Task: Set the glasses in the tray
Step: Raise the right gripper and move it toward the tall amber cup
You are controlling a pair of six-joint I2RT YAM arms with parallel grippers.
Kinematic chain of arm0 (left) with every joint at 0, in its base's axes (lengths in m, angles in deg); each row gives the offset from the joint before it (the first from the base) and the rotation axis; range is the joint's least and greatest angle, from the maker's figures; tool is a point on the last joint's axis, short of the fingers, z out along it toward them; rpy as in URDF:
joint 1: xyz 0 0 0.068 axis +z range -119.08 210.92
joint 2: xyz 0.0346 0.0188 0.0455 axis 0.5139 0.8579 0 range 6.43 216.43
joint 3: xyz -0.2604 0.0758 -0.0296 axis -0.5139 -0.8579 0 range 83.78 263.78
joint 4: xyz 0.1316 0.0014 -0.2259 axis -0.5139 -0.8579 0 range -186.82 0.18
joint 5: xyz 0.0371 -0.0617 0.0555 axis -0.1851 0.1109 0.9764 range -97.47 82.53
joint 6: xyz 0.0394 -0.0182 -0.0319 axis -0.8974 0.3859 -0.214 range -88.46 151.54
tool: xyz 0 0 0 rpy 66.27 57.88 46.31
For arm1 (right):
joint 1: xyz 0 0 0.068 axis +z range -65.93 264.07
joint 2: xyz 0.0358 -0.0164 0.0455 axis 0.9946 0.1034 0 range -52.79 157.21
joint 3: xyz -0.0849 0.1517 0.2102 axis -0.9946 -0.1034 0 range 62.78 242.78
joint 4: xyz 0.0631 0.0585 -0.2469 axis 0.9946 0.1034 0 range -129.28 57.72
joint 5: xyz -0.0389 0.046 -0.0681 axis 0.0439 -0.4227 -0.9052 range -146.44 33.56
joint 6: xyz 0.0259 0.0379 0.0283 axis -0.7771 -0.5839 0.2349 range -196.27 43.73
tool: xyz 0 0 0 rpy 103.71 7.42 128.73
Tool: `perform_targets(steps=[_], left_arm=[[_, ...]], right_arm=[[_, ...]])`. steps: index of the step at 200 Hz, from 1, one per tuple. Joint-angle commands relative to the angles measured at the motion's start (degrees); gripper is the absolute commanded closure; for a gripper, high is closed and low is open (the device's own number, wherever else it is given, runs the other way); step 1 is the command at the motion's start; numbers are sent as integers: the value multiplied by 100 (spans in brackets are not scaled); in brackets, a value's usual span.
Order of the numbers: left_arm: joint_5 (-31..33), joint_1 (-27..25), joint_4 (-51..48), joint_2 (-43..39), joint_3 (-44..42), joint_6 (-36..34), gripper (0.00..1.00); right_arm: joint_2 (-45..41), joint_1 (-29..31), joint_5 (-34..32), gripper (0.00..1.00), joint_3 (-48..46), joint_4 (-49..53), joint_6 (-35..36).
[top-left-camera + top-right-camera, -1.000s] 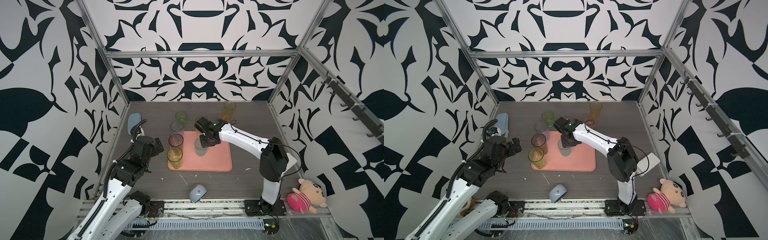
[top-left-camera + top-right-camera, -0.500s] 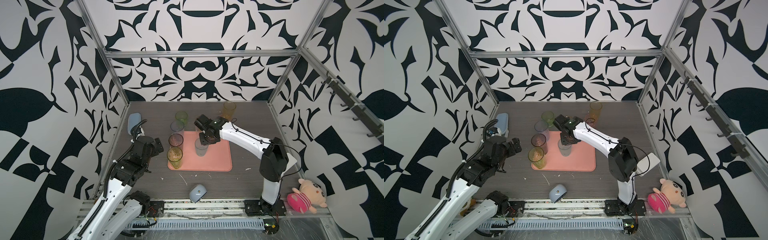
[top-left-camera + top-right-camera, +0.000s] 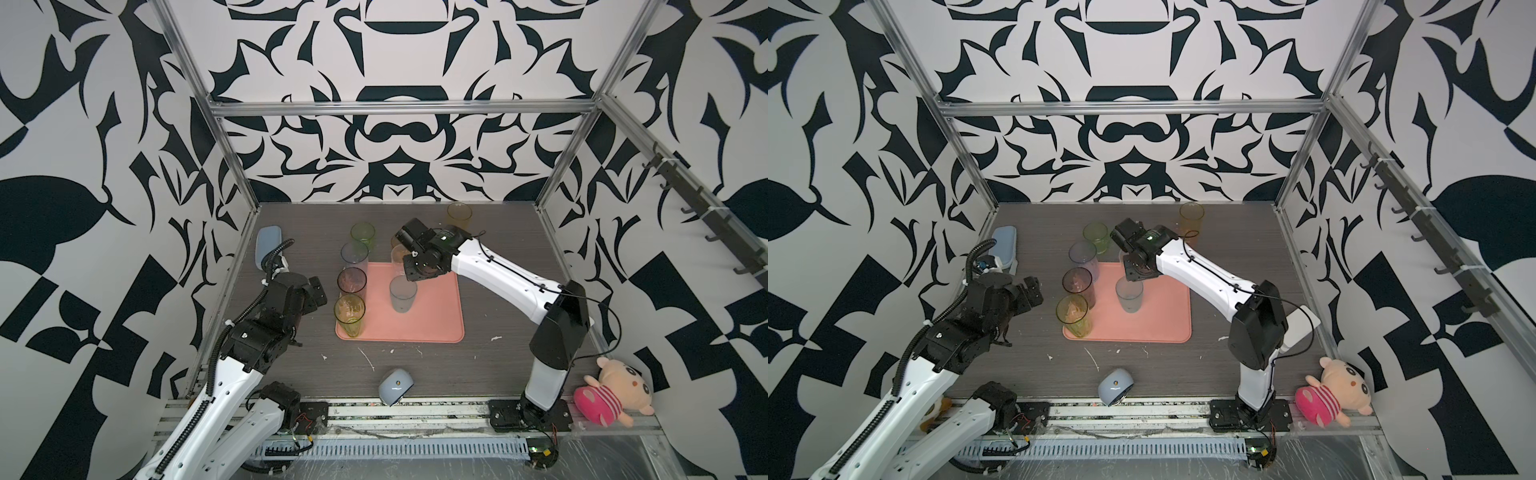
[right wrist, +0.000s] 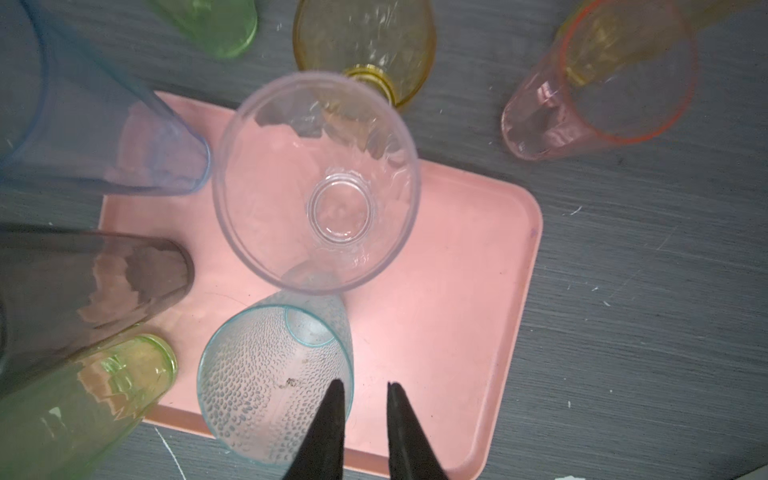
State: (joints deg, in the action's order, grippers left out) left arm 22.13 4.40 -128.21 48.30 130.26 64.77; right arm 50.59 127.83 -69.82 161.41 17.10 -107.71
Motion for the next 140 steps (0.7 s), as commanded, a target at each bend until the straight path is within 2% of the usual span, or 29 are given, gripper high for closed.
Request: perform_targets(steps=[1, 86, 140], left_arm=[[26, 20, 7, 7, 107, 87, 0], [-23, 24, 75, 105, 107, 104, 1], [-72, 24, 67, 123, 136, 131, 1]], right_arm=[[-372, -212, -270, 76, 282, 85, 173], [-676, -1342, -16, 69, 587, -229, 612], [-1117, -2098, 178, 60, 174, -1088, 664]])
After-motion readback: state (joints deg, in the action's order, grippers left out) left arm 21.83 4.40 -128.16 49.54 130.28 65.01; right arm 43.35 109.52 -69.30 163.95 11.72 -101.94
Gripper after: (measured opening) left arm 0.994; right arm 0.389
